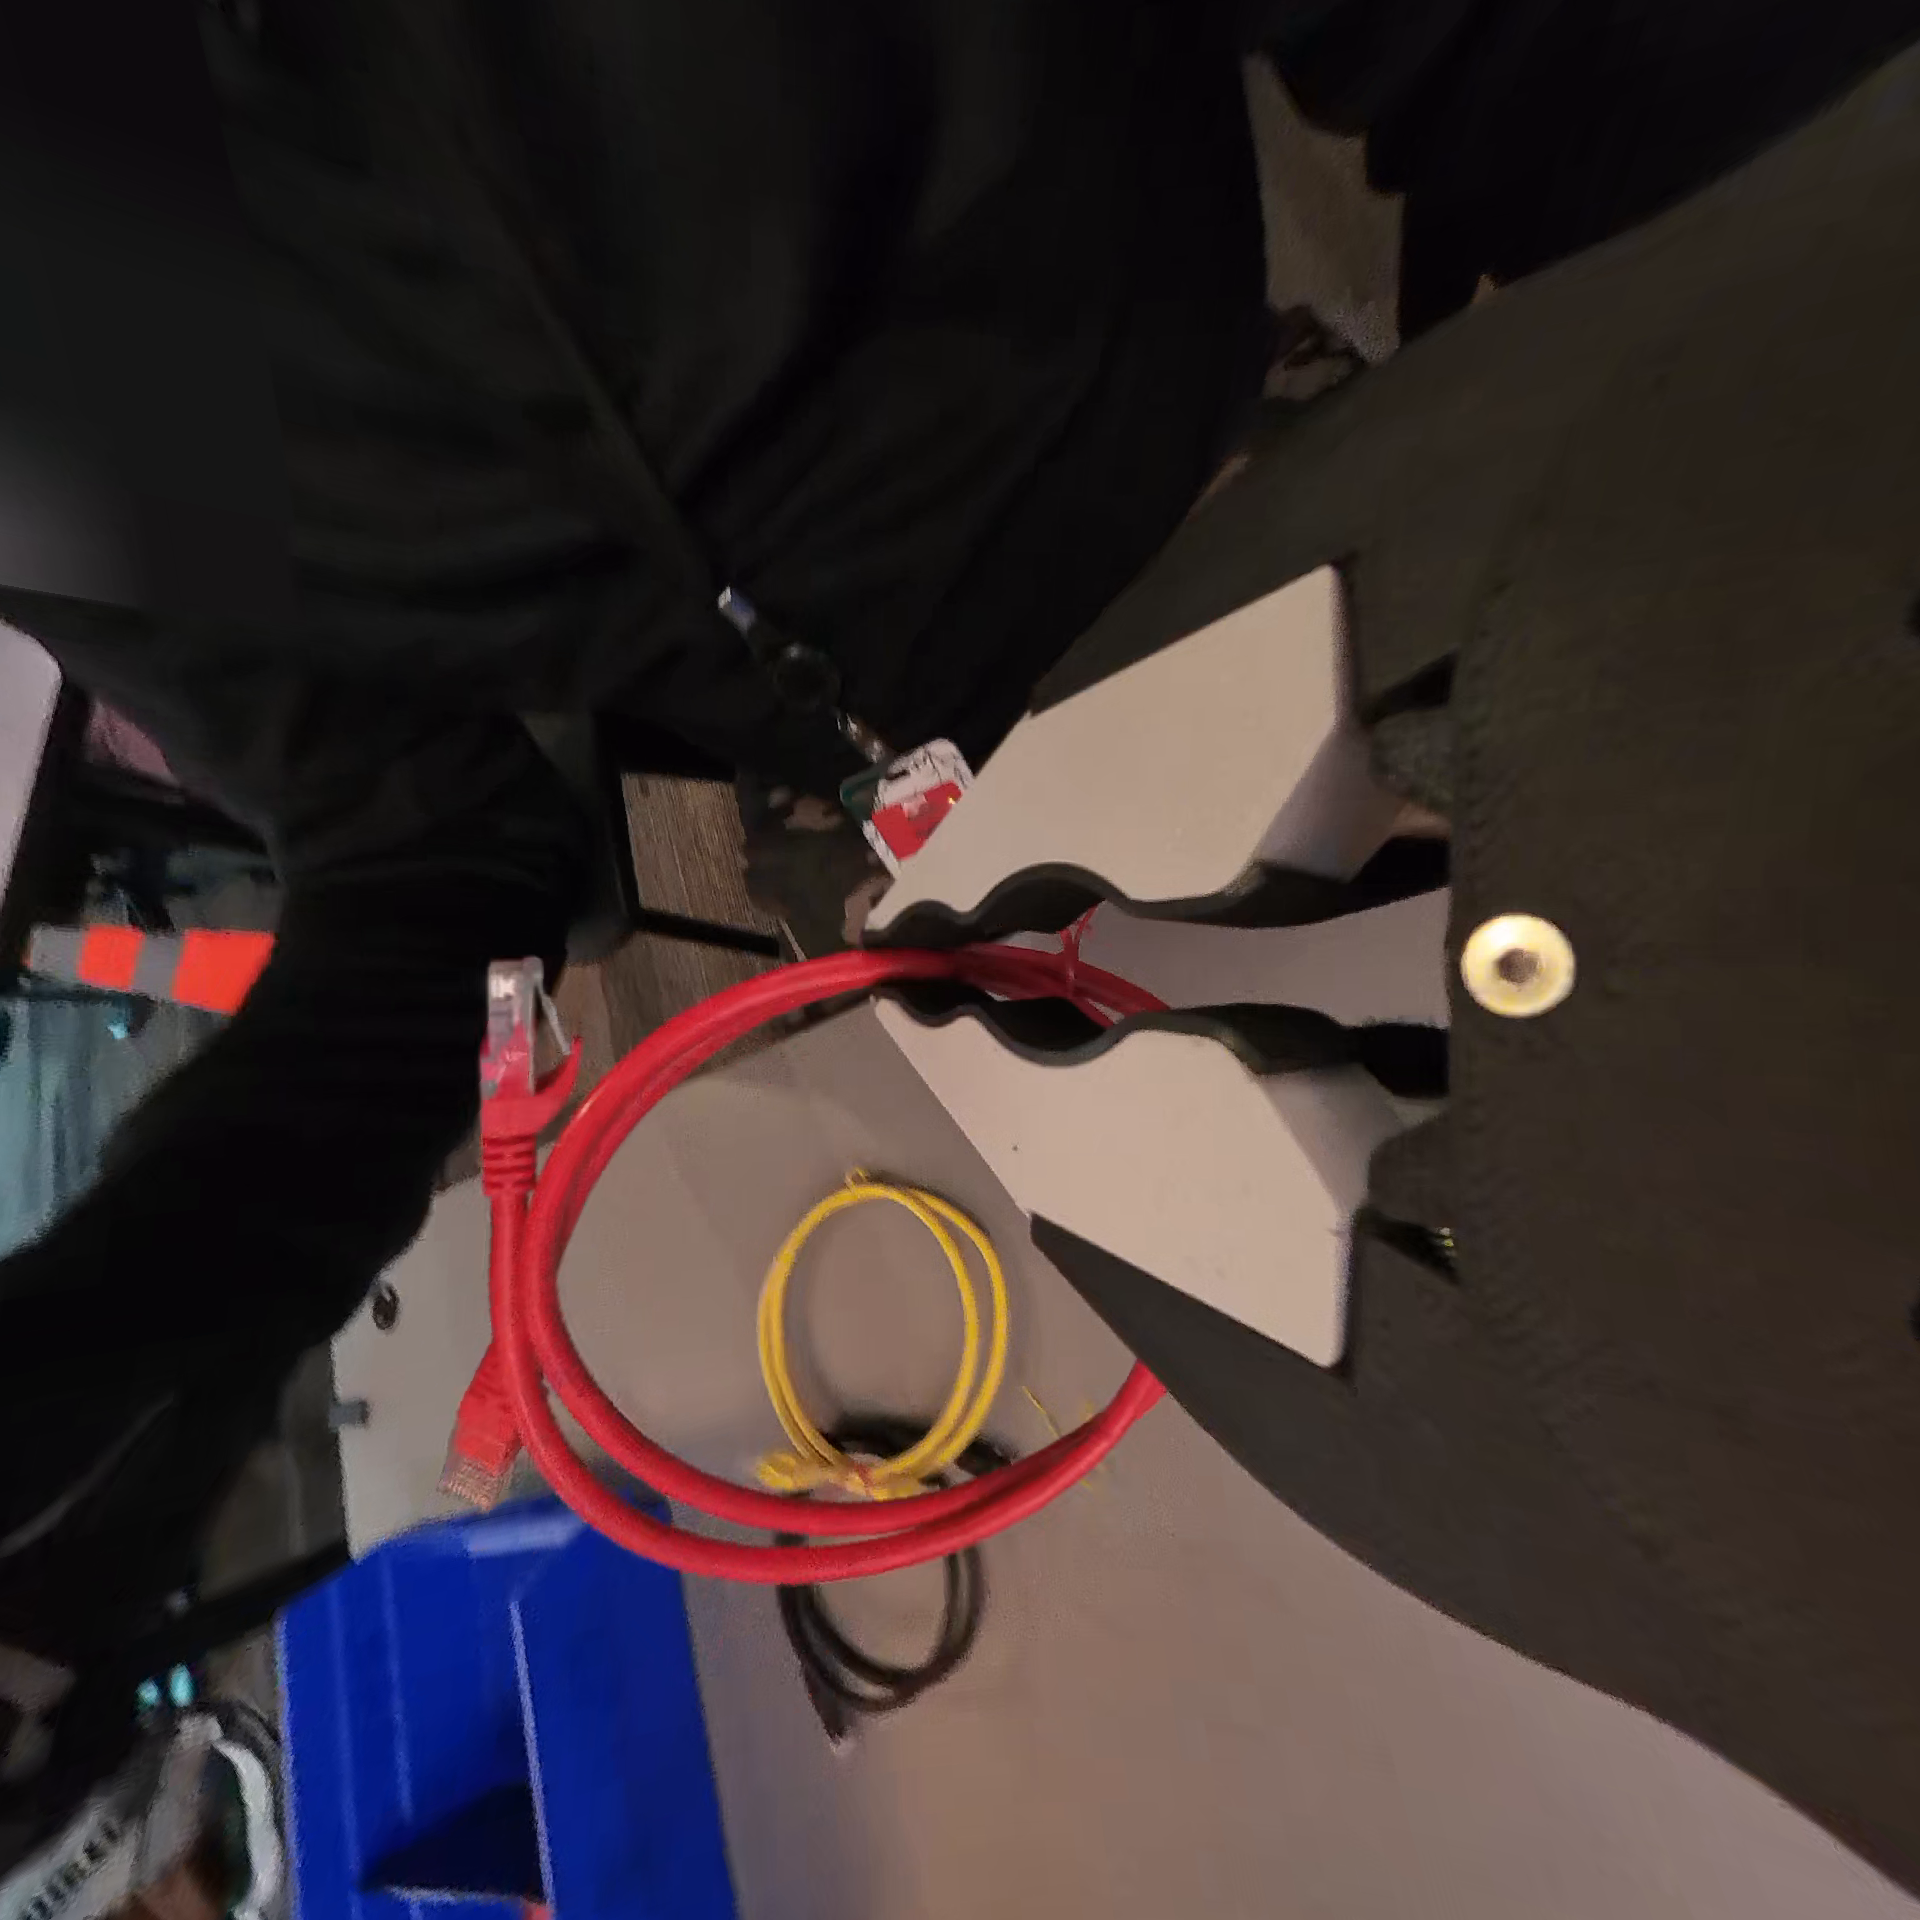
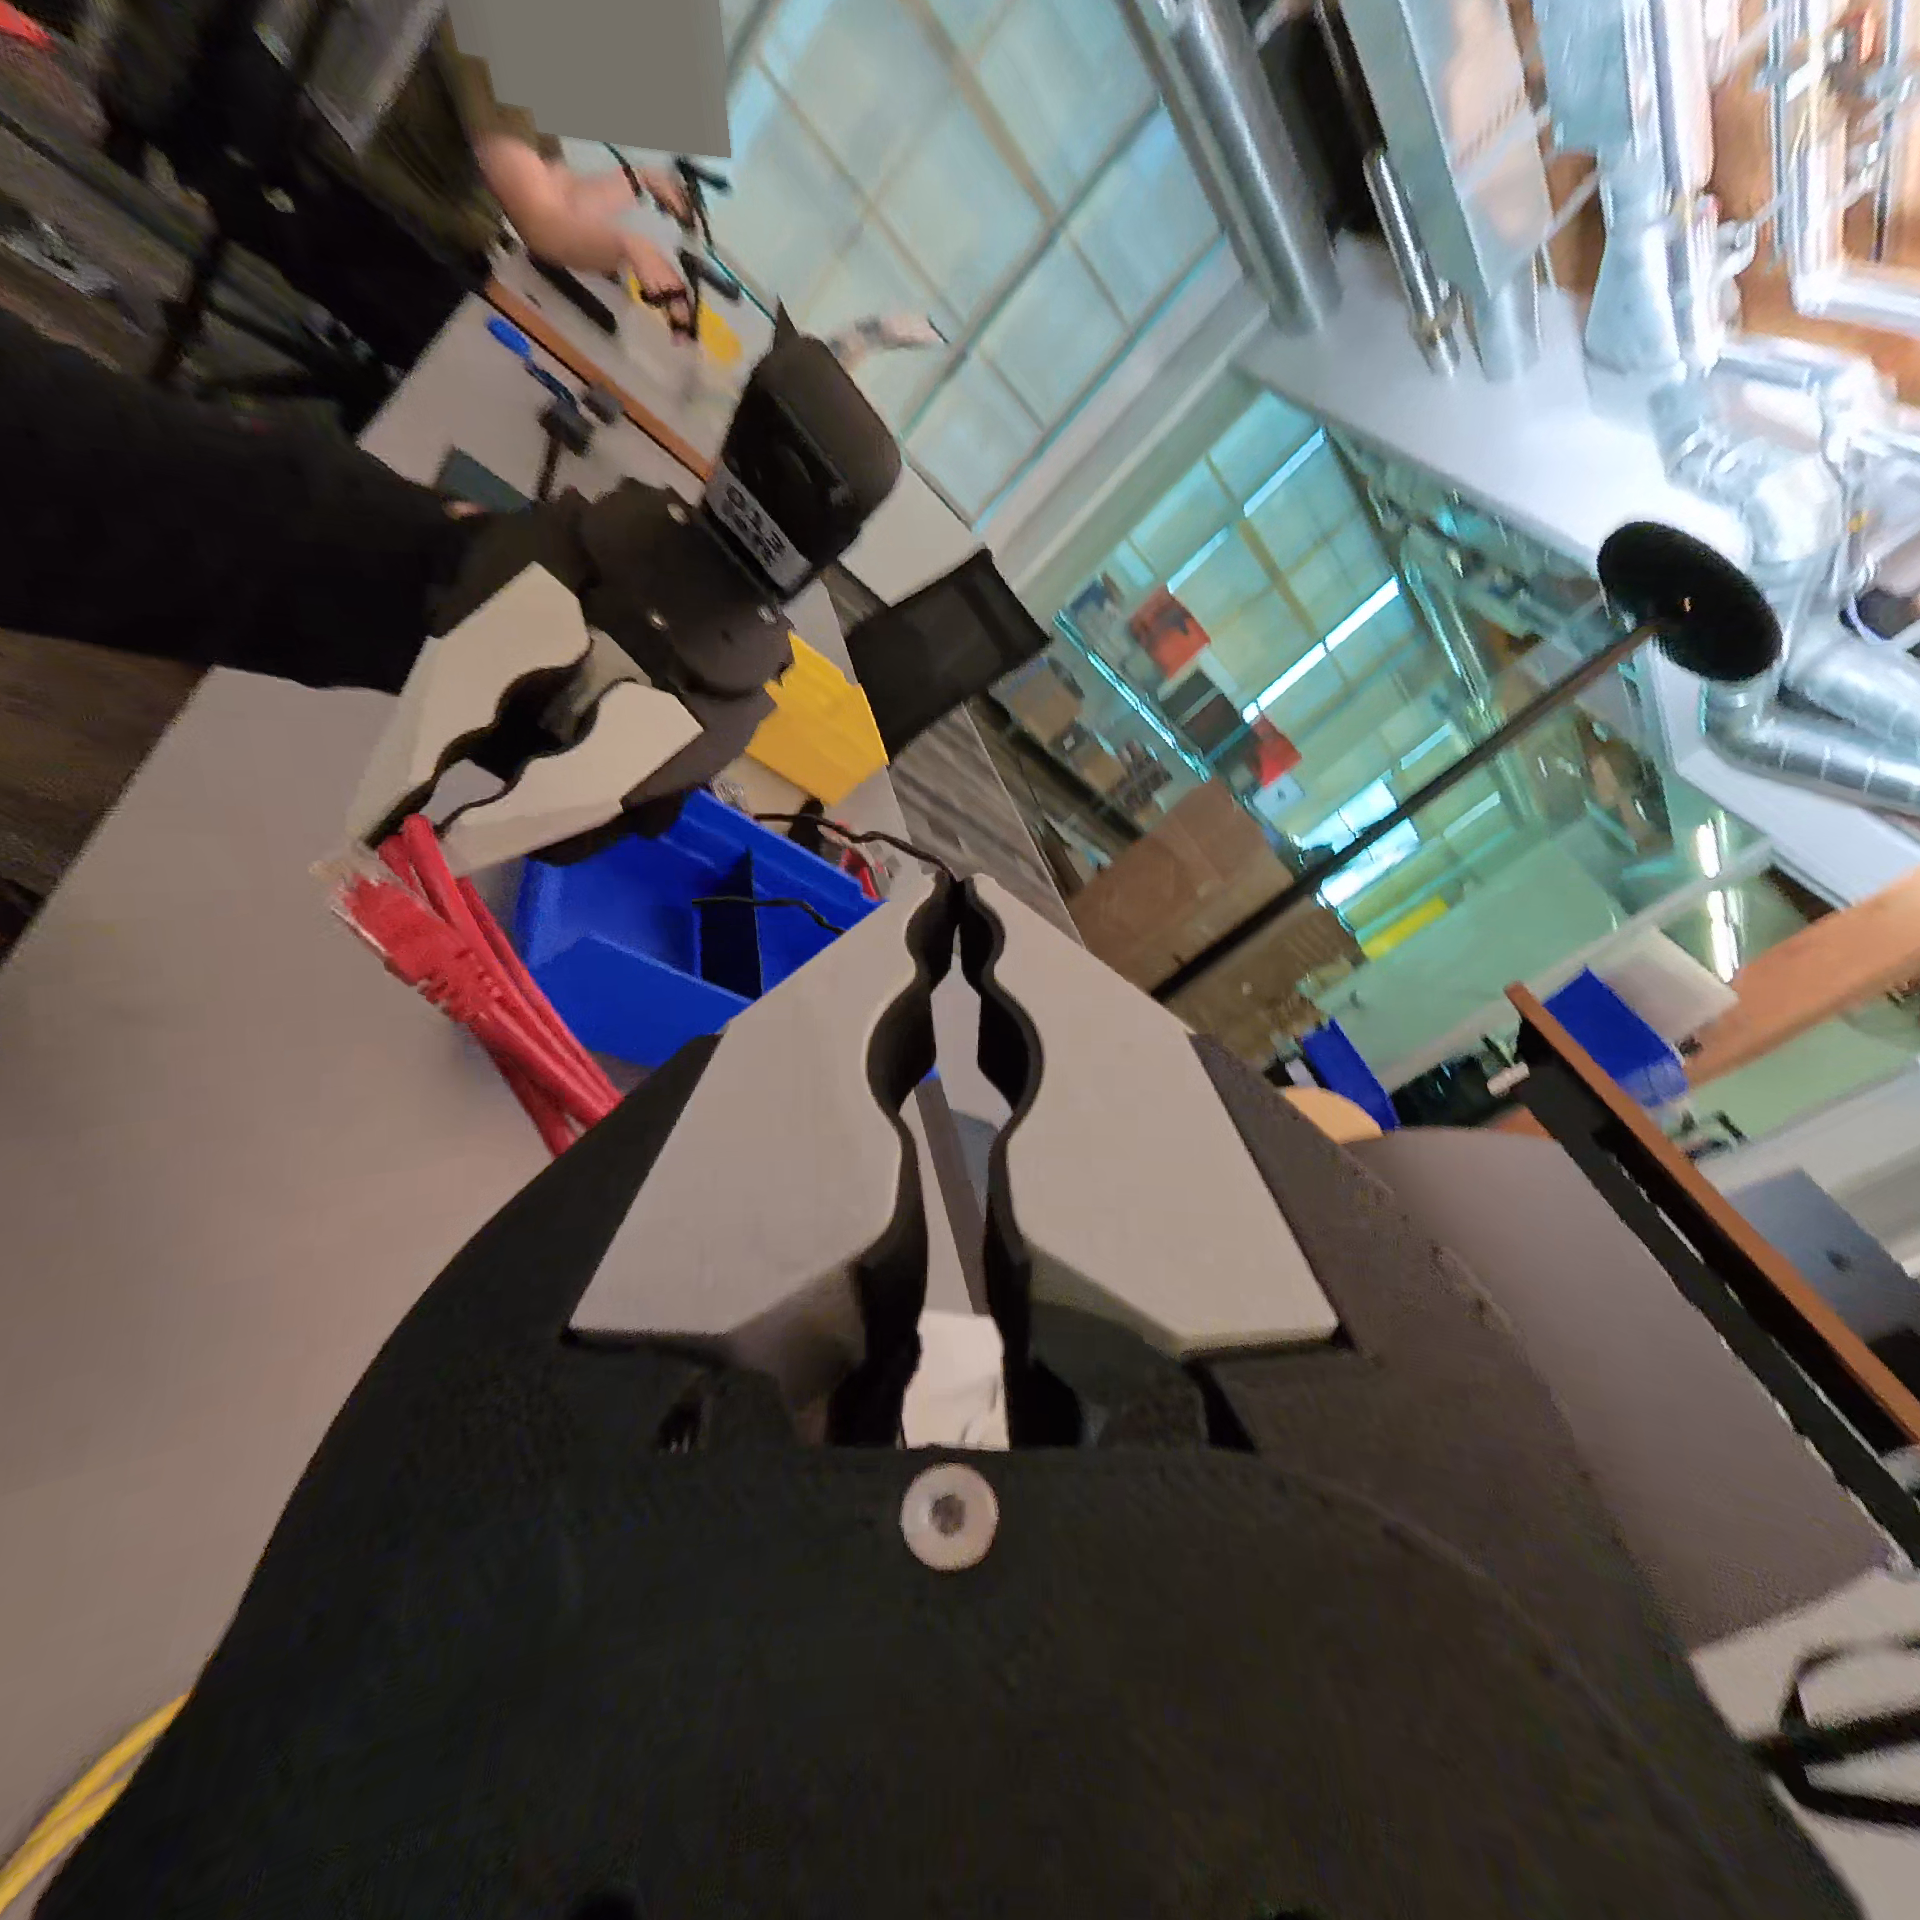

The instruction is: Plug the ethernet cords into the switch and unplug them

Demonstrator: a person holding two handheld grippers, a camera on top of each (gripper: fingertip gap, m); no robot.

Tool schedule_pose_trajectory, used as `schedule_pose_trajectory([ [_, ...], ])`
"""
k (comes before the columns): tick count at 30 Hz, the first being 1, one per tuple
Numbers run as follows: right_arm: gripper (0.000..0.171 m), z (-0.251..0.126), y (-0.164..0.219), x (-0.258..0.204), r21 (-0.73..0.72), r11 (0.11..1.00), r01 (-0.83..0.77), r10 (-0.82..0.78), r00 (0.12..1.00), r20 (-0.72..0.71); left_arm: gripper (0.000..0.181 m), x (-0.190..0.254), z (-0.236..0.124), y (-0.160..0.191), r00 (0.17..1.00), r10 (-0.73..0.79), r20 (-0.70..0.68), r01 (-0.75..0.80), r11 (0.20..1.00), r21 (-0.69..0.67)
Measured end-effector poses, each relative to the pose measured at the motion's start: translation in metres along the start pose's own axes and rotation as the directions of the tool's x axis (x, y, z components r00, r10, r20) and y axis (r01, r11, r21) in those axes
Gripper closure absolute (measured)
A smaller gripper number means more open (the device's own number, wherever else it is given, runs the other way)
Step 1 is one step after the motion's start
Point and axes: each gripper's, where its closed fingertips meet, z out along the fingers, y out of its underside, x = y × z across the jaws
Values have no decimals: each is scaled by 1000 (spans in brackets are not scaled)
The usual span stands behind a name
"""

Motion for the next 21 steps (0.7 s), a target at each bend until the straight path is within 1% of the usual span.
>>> schedule_pose_trajectory([
  [5,171,7,-23,-24,51,996,69,-73,994,82,179,32,-8,-21,990,86,-107,-77,993,89],
  [9,171,8,-33,-38,63,990,124,-131,984,124,178,56,-17,-34,971,152,-184,-124,980,157],
  [15,171,7,-56,-58,118,978,173,-193,964,182,179,64,-19,-36,964,173,-202,-140,976,166],
  [21,171,-5,-87,-78,225,954,200,-254,936,245,178,80,-20,-42,951,214,-223,-181,971,159],
])
